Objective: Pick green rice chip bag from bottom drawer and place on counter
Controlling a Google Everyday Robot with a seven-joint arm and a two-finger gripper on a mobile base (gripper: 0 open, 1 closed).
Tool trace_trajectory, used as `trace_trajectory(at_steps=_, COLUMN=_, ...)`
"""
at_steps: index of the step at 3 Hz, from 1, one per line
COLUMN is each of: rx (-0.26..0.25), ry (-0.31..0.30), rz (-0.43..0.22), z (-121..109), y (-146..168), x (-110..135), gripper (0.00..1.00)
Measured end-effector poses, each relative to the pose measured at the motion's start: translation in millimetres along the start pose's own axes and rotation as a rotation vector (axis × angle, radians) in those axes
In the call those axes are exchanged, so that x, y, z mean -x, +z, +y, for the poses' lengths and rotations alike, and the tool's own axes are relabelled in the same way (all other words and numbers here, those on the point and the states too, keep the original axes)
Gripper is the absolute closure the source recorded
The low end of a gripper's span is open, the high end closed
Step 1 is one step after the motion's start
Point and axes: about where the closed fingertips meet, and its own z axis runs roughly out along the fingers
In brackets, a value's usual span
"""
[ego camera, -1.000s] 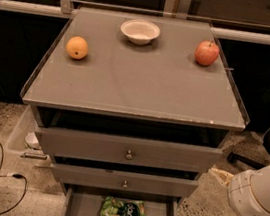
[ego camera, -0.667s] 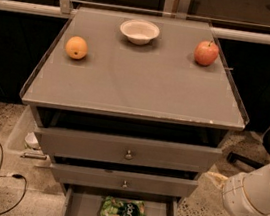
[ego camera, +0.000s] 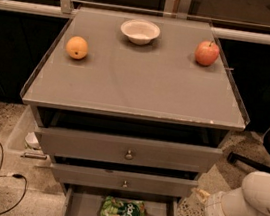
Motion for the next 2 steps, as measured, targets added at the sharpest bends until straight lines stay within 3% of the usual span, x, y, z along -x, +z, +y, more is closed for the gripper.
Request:
trace_trajectory(at_steps=1, rx=0.014, ry=0.020, rz=-0.052, z=-18, y=50, x=-20, gripper=0.00)
trace_trajectory(at_steps=2, rx=0.012, ry=0.037, rz=-0.088, z=-20, y=66, x=-23, gripper=0.00)
